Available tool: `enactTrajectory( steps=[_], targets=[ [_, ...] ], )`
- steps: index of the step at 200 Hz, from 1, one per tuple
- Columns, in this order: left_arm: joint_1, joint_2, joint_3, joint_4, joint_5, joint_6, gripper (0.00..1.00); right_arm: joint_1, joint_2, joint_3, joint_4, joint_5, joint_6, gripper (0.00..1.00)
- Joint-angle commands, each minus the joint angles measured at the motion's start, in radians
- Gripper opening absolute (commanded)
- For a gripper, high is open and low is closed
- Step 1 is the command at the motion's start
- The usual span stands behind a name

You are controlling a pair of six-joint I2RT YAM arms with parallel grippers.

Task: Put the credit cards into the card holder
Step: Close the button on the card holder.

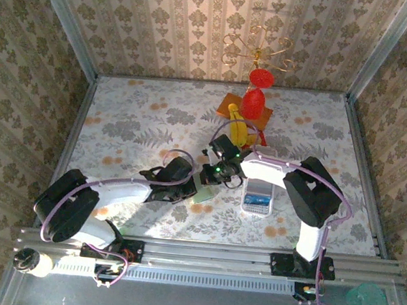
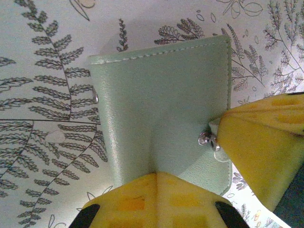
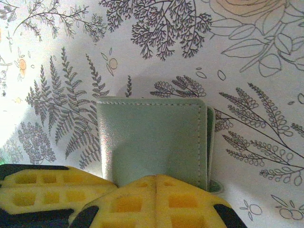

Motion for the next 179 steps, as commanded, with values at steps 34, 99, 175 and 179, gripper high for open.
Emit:
enactTrajectory(
  steps=[34,99,175,179],
  targets=[
    [-0.005,-0.022,-0.053,0.023,0.005,-0.052,0.0,0.03,0.07,0.009,-0.131,0.139,-0.071,0.0],
    [0.014,-0.045,-0.092,0.069,0.003,-0.081,0.0,0.063,0.072,-0.019,-0.154,0.186,-0.118,0.0],
    [0.047,-0.134,-0.144,0.053,-0.022,-0.1,0.0,0.079,0.02,-0.166,-0.047,0.205,-0.149,0.0],
    [0.05,-0.136,-0.146,0.052,-0.023,-0.101,0.0,0.078,0.014,-0.178,-0.035,0.206,-0.148,0.0]
  ],
)
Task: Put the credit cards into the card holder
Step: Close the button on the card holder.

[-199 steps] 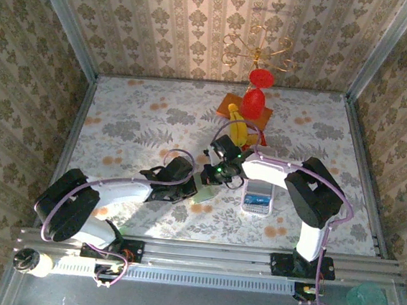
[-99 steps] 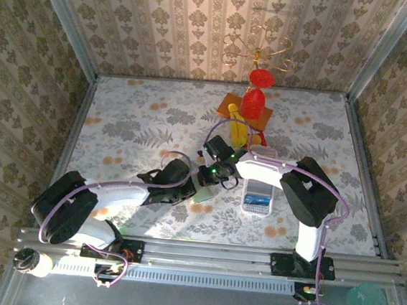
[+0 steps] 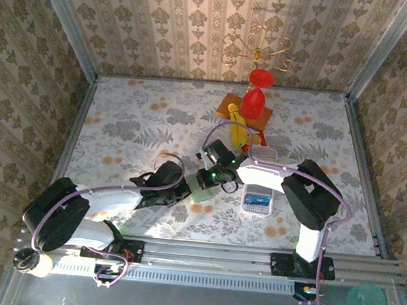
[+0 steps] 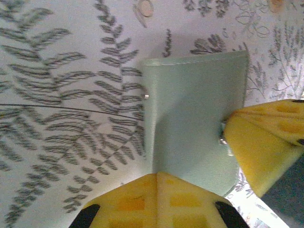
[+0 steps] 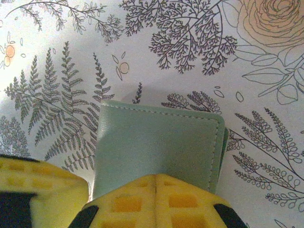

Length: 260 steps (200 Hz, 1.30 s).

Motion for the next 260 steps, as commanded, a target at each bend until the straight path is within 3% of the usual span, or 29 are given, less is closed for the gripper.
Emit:
enactTrajectory(
  steps=[1,30,109,146,231,260],
  targets=[
    [0.012,-0.029,-0.014,-0.039,-0.022,-0.027,0.0,0.015,0.036,-0.122,-0.116,0.071,-0.024,0.0],
    [0.023,-0.04,-0.016,-0.049,-0.021,-0.027,0.0,0.028,0.006,-0.168,-0.06,0.074,0.005,0.0],
    [0.056,-0.1,-0.01,-0.1,-0.047,-0.045,0.0,0.097,0.023,-0.305,0.056,0.241,0.087,0.0],
    [0.085,-0.128,0.017,-0.125,-0.046,-0.037,0.0,0.115,-0.004,-0.354,0.1,0.234,0.112,0.0],
    [0.096,0.272,0.316,-0.052,0.154,0.068,0.0,0.122,-0.082,-0.455,0.224,0.186,0.128,0.0],
    [0.112,0.339,0.303,-0.064,0.152,0.059,0.0,0.122,-0.067,-0.451,0.215,0.219,0.152,0.0]
  ],
)
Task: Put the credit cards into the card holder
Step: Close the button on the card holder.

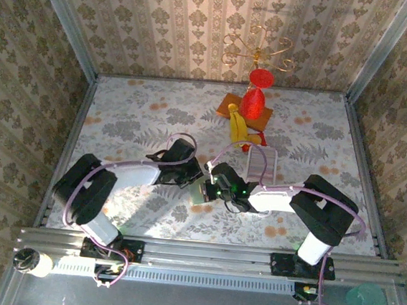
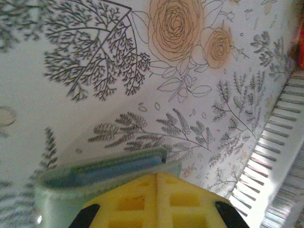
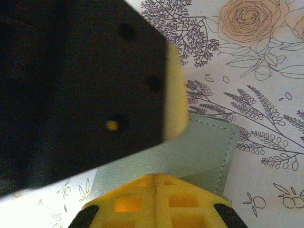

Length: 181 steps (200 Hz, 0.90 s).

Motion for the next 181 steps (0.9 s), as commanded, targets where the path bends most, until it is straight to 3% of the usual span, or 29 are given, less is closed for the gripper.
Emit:
enactTrajectory(
  steps=[1,45,106,153,181],
  targets=[
    [0.017,0.029,-0.016,-0.022,0.03,0.022,0.0,0.018,0.082,-0.079,-0.287,0.004,0.032,0.0],
    [0.055,0.009,-0.118,0.03,0.051,-0.004,0.0,0.058,0.116,-0.11,-0.259,0.08,0.074,0.0],
    [0.103,0.023,-0.105,-0.023,0.111,0.047,0.0,0.182,0.181,-0.184,-0.216,0.149,0.156,0.0],
    [0.114,-0.017,-0.09,-0.057,0.135,0.09,0.0,0.202,0.137,-0.246,-0.245,0.141,0.229,0.0],
    [0.128,-0.113,-0.009,-0.2,0.077,0.16,0.0,0.181,0.037,-0.19,-0.271,0.094,0.224,0.0]
  ],
)
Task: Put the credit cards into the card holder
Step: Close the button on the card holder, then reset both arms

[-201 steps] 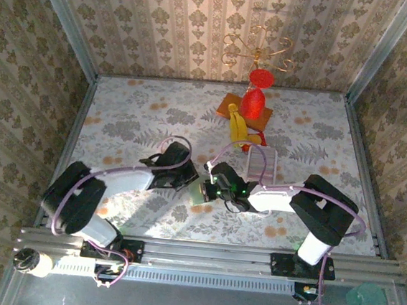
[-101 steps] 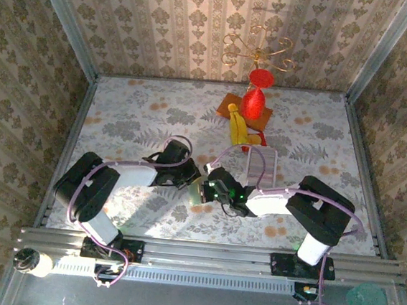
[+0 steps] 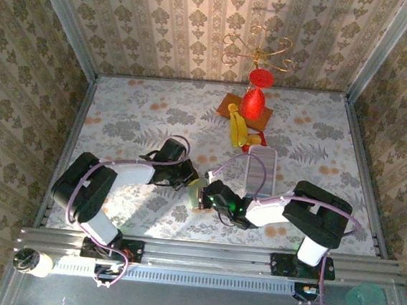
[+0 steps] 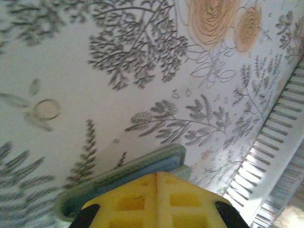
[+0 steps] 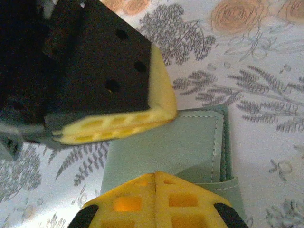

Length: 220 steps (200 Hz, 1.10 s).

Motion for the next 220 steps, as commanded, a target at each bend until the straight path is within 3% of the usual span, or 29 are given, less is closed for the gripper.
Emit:
enactTrajectory(
  steps=[1,17,44,86,99,105,115,156,182,193,220],
  targets=[
    [0.035,-0.083,0.059,-0.2,-0.083,0.09,0.0,0.021,0.026,-0.063,-0.486,-0.163,0.027,0.0],
    [0.086,-0.127,0.083,-0.255,-0.089,0.116,0.01,0.019,-0.027,0.016,-0.55,-0.144,-0.002,0.0],
    [0.215,-0.216,0.117,-0.357,-0.109,0.184,0.13,0.001,-0.071,0.115,-0.592,-0.123,-0.031,0.18],
    [0.427,-0.291,0.153,-0.412,-0.057,0.279,0.56,-0.079,-0.128,0.247,-0.613,-0.192,-0.042,0.69],
    [0.474,-0.296,0.181,-0.428,-0.029,0.3,0.68,-0.104,-0.176,0.297,-0.649,-0.233,-0.053,0.79],
    [0.486,-0.303,0.197,-0.429,-0.026,0.325,0.84,-0.115,-0.206,0.307,-0.644,-0.251,-0.066,0.81],
    [0.496,-0.315,0.224,-0.452,-0.05,0.361,1.0,-0.13,-0.262,0.314,-0.646,-0.263,-0.099,0.84],
    [0.521,-0.409,0.259,-0.489,-0.14,0.439,1.0,-0.248,-0.583,0.244,-0.677,-0.192,-0.162,0.86],
    [0.521,-0.527,0.216,-0.421,-0.2,0.568,1.0,-0.283,-0.836,0.143,-0.649,-0.04,-0.398,0.92],
    [0.523,-0.571,0.191,-0.417,-0.312,0.609,1.0,-0.314,-0.924,0.107,-0.642,0.026,-0.476,0.97],
    [0.528,-0.671,0.068,-0.313,-0.531,0.764,1.0,-0.474,-1.028,0.078,-0.708,0.187,-0.564,1.0]
  ],
)
